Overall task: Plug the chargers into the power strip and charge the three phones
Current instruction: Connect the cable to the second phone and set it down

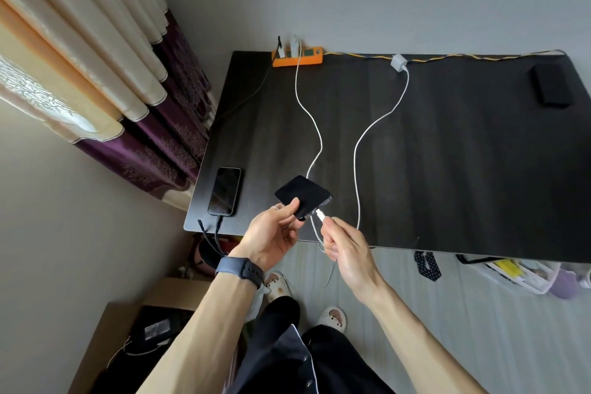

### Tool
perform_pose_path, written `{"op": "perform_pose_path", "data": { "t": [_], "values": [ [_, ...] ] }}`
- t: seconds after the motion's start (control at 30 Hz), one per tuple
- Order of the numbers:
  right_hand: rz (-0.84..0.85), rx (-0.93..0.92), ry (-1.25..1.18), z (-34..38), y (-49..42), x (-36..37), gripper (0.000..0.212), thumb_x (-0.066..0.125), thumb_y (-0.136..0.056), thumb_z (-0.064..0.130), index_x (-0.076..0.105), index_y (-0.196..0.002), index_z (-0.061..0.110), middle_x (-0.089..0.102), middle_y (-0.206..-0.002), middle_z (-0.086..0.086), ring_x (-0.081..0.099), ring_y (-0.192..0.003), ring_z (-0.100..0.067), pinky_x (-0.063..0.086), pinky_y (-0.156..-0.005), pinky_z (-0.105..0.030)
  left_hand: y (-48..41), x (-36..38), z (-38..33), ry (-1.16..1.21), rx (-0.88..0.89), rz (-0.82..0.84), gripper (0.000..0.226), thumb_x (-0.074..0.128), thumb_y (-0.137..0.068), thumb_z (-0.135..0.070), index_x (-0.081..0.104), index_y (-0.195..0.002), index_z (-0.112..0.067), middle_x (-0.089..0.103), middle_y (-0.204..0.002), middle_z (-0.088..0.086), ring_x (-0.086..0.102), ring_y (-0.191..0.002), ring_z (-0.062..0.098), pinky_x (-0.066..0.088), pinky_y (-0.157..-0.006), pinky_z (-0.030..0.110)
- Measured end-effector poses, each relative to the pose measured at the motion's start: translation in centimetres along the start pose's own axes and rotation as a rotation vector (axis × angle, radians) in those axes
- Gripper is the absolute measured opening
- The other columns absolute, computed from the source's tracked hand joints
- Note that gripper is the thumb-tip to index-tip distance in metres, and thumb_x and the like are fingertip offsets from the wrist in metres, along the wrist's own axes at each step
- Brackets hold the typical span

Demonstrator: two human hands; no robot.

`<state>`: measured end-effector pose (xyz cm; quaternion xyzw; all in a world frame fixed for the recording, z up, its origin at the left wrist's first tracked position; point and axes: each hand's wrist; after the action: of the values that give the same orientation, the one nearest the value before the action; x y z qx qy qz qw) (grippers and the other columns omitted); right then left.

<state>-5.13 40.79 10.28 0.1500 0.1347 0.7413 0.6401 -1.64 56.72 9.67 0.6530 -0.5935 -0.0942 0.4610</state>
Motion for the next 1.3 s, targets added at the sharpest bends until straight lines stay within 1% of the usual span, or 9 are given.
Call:
{"op": "perform_pose_path", "data": {
  "t": [0.23,0.3,0.37,0.47,0.6,0.87,1.03,1.17,1.3],
  "values": [
    [-0.058,0.110,-0.070,-0.3,0.8,0.0,0.042,0.042,-0.104,0.018,0.027,-0.064,0.016,0.021,-0.058,0.003,0.015,-0.058,-0.015,0.018,-0.058,-0.030,0.5,-0.3,0.5,-0.073,0.053,0.077,0.011,0.067,-0.092,-0.023,0.057,-0.095,-0.020,0.061,-0.077,-0.004,0.055,-0.060,0.006,0.042,-0.054,0.017],
    [-0.070,0.123,-0.079,-0.6,1.0,0.0,0.042,0.042,-0.103,0.018,0.029,-0.064,0.016,0.021,-0.058,0.002,0.014,-0.061,-0.018,0.018,-0.059,-0.031,0.8,-0.1,0.8,-0.127,0.078,0.114,0.010,0.065,-0.093,-0.021,0.062,-0.103,-0.020,0.061,-0.071,-0.007,0.051,-0.060,0.006,0.041,-0.054,0.017],
    [-0.075,0.123,-0.101,-0.8,1.3,0.2,0.041,0.042,-0.103,0.017,0.027,-0.065,0.015,0.020,-0.058,0.002,0.013,-0.063,-0.020,0.015,-0.061,-0.035,1.1,0.2,1.0,-0.162,0.098,0.136,0.020,0.064,-0.094,-0.020,0.064,-0.114,-0.019,0.062,-0.068,-0.007,0.049,-0.059,0.006,0.042,-0.054,0.018],
    [-0.088,0.091,-0.172,-1.2,1.7,0.2,0.039,0.042,-0.099,0.019,0.022,-0.066,0.013,0.020,-0.058,0.002,0.013,-0.063,-0.022,0.013,-0.065,-0.042,1.2,0.4,1.2,-0.147,0.087,0.112,0.012,0.065,-0.094,-0.021,0.063,-0.105,-0.020,0.061,-0.069,-0.007,0.050,-0.058,0.006,0.041,-0.055,0.018],
    [-0.100,0.039,-0.226,-1.0,1.8,-0.2,0.033,0.043,-0.085,0.025,0.021,-0.066,0.012,0.020,-0.058,0.000,0.013,-0.063,-0.023,0.015,-0.063,-0.041,0.7,0.4,0.9,-0.094,0.077,0.058,0.007,0.069,-0.091,-0.023,0.061,-0.092,-0.023,0.061,-0.079,-0.004,0.053,-0.059,0.006,0.040,-0.059,0.019],
    [-0.090,0.027,-0.201,-1.1,1.7,-0.6,0.033,0.043,-0.087,0.026,0.025,-0.062,0.016,0.021,-0.057,0.002,0.013,-0.063,-0.022,0.015,-0.063,-0.042,0.6,0.9,1.5,-0.124,0.077,0.110,0.021,0.070,-0.090,-0.025,0.060,-0.108,-0.020,0.058,-0.081,-0.002,0.050,-0.064,0.008,0.042,-0.059,0.019],
    [-0.146,0.037,-0.157,-1.2,1.5,-1.0,0.037,0.043,-0.096,0.024,0.022,-0.067,0.014,0.022,-0.057,0.005,0.016,-0.058,-0.015,0.016,-0.058,-0.035,0.4,1.5,1.7,-0.137,0.109,0.127,0.021,0.065,-0.093,-0.023,0.062,-0.114,-0.022,0.063,-0.080,-0.006,0.050,-0.062,0.006,0.041,-0.061,0.020],
    [-0.208,0.052,-0.068,-1.6,1.6,-1.0,0.041,0.039,-0.103,0.015,0.024,-0.065,0.019,0.022,-0.059,0.005,0.018,-0.056,-0.012,0.020,-0.053,-0.025,0.5,1.7,2.1,-0.185,0.209,0.068,0.038,0.066,-0.093,-0.020,0.059,-0.130,-0.025,0.067,-0.084,-0.004,0.048,-0.061,0.008,0.043,-0.061,0.021],
    [-0.207,0.083,-0.050,-1.8,1.4,-0.8,0.040,0.040,-0.102,0.016,0.026,-0.065,0.019,0.022,-0.059,0.006,0.018,-0.055,-0.011,0.021,-0.050,-0.022,1.0,1.9,1.9,-0.325,0.305,0.007,0.043,0.066,-0.093,-0.020,0.055,-0.134,-0.030,0.069,-0.076,-0.004,0.056,-0.062,0.010,0.038,-0.065,0.026]
  ]
}}
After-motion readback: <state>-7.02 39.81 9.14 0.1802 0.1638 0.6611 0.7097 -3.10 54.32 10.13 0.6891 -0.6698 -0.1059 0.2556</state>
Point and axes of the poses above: each hand's wrist, its own y-axis away from the middle knuckle, its own x-axis out of the palm, z = x × y
